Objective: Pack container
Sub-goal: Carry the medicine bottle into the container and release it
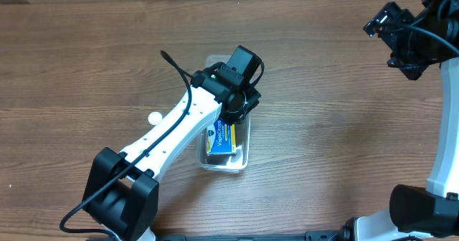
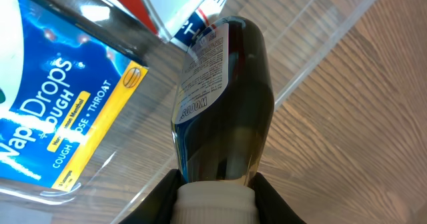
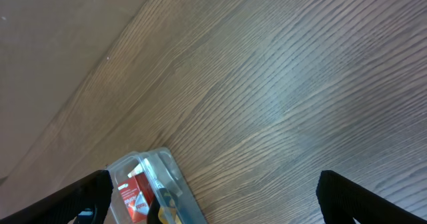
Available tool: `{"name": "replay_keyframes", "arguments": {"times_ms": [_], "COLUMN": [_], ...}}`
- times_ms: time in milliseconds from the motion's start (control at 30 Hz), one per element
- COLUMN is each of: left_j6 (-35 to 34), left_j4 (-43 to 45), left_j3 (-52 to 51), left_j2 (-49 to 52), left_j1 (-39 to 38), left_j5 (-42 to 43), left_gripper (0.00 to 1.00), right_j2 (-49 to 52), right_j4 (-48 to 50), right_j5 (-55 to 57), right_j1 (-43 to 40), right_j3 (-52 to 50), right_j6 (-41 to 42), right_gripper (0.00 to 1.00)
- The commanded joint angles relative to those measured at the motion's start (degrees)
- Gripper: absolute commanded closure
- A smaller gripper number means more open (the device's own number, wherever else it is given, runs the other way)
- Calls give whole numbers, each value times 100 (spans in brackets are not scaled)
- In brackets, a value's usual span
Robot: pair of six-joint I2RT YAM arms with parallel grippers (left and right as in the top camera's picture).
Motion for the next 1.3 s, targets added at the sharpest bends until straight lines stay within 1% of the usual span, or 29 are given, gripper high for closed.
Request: {"name": "replay_keyframes", "arguments": {"times_ms": [0, 67, 133, 233, 367, 467, 633, 833, 1100, 1133, 1200, 1267], "left_j6": [573, 595, 590, 590, 590, 568, 481, 483, 483, 487, 503, 503], "left_j4": [-39, -315, -883, -1248, -1631, -1858, -1659, -1471, -1320, -1266, -1231, -1207], "left_j3": [297, 481, 706, 721, 721, 706, 675, 649, 649, 649, 649, 649], "left_j2": [-48, -79, -81, -81, -81, -79, -22, 177, 555, 555, 555, 555], "left_j1": [-37, -39, -48, -48, -48, -48, -48, -63, -293, -295, -295, -291], "left_j5": [221, 358, 584, 938, 1008, 673, 125, 136, 428, 424, 424, 428], "left_gripper": [96, 96, 96, 96, 96, 96, 96, 96, 96, 96, 90, 91], "right_j2": [-37, -37, -37, -37, -37, -37, -37, -37, -37, -37, -37, -37], "right_j4": [33, 33, 33, 33, 33, 33, 33, 33, 33, 33, 33, 33], "right_j5": [-7, -7, -7, -7, -7, -7, -7, -7, -7, -7, -7, -7], "right_j1": [-11, -11, -11, -11, -11, -11, -11, -11, -11, -11, -11, -11], "right_j3": [17, 17, 17, 17, 17, 17, 17, 17, 17, 17, 17, 17], "right_j6": [-17, -17, -17, -17, -17, -17, -17, -17, -17, -17, -17, -17], "right_gripper": [0, 0, 0, 0, 0, 0, 0, 0, 0, 0, 0, 0]}}
